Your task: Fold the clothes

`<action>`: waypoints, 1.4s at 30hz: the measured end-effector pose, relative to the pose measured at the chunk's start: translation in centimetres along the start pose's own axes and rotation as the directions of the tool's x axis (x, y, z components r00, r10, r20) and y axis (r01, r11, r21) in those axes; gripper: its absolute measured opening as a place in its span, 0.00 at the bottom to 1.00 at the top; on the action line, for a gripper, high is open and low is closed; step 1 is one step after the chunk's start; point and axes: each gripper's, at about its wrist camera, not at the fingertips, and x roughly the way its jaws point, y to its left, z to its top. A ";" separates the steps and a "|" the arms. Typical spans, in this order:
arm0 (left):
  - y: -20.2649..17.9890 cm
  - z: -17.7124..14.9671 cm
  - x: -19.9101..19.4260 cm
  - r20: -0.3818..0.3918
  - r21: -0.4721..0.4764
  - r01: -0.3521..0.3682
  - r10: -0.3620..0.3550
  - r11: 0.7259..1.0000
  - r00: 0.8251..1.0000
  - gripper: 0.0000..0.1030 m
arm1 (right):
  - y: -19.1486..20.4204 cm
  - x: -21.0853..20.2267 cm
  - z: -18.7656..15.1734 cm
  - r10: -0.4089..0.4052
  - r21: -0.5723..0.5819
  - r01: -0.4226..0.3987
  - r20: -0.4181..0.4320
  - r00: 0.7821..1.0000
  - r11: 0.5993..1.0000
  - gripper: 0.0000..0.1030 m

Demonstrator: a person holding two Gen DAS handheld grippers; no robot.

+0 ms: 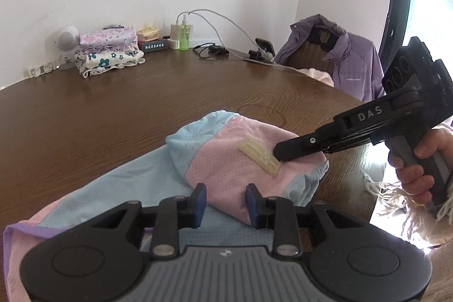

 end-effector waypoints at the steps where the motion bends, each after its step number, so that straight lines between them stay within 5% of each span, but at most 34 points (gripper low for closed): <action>1: -0.2 0.0 -0.2 0.007 0.005 0.006 -0.006 1.000 1.000 0.28 | 0.4 -0.6 0.6 -0.049 -0.063 0.049 0.008 0.999 0.997 0.08; 3: -0.6 0.0 -0.5 0.009 0.022 0.006 -0.006 1.000 1.000 0.29 | 1.8 -2.1 1.8 -0.164 -0.230 0.170 0.047 0.985 0.958 0.08; 5: -0.9 -0.1 -0.4 -0.005 0.043 -0.007 0.007 0.999 1.000 0.29 | 3.8 -3.2 2.4 -0.268 -0.419 0.282 0.094 0.959 0.863 0.08; 6: -1.0 -0.1 -0.3 -0.009 0.050 -0.010 0.010 0.999 1.000 0.29 | 5.1 -3.1 2.3 -0.327 -0.533 0.340 0.122 0.937 0.774 0.08; 8: -1.2 -0.1 0.1 -0.022 0.058 -0.006 0.007 0.998 1.000 0.29 | 8.0 -2.4 1.1 -0.435 -0.741 0.428 0.203 0.877 0.518 0.08; 11: -1.6 -0.3 1.0 -0.050 0.066 0.009 -0.006 0.998 0.999 0.29 | 10.7 0.0 -1.5 -0.500 -0.882 0.428 0.284 0.818 0.200 0.08; 13: -1.8 -0.6 1.4 -0.063 0.067 0.022 -0.017 0.998 0.998 0.30 | 11.6 1.5 -2.8 -0.500 -0.914 0.380 0.265 0.825 0.142 0.08; 15: -2.0 -0.8 1.3 -0.064 0.073 0.031 -0.027 0.997 0.998 0.34 | 12.2 2.7 -3.8 -0.490 -0.928 0.342 0.233 0.840 0.145 0.09; 18: -1.9 -0.9 1.0 -0.070 0.069 0.049 -0.044 0.996 0.997 0.34 | 12.5 3.9 -4.6 -0.472 -0.923 0.330 0.204 0.857 0.200 0.10; 24: -0.8 -1.1 0.7 -0.059 0.014 0.070 -0.069 0.997 0.996 0.34 | 11.8 4.4 -4.8 -0.427 -0.858 0.350 0.174 0.887 0.377 0.11; 29: -1.1 -1.2 0.6 -0.058 0.026 0.064 -0.062 0.998 0.996 0.35 | 11.4 4.1 -4.9 -0.381 -0.804 0.340 0.154 0.912 0.488 0.26; 31: -1.0 -1.1 0.4 -0.066 0.015 0.063 -0.062 0.998 0.996 0.35 | 11.2 3.2 -4.5 -0.344 -0.770 0.323 0.144 0.928 0.550 0.34; 35: -0.6 -0.4 -0.2 -0.043 -0.007 0.049 -0.050 0.999 0.998 0.35 | 10.4 -0.6 -2.9 -0.259 -0.652 0.324 0.197 0.946 0.686 0.34; 38: -0.3 1.2 -0.6 0.016 -0.025 0.062 -0.061 0.998 0.998 0.35 | 9.1 -2.0 -2.1 -0.281 -0.600 0.368 0.238 0.930 0.711 0.33; 42: -0.6 4.1 0.9 0.062 -0.013 0.092 -0.091 0.996 0.994 0.34 | 6.8 -1.0 -2.2 -0.302 -0.571 0.338 0.160 0.940 0.748 0.31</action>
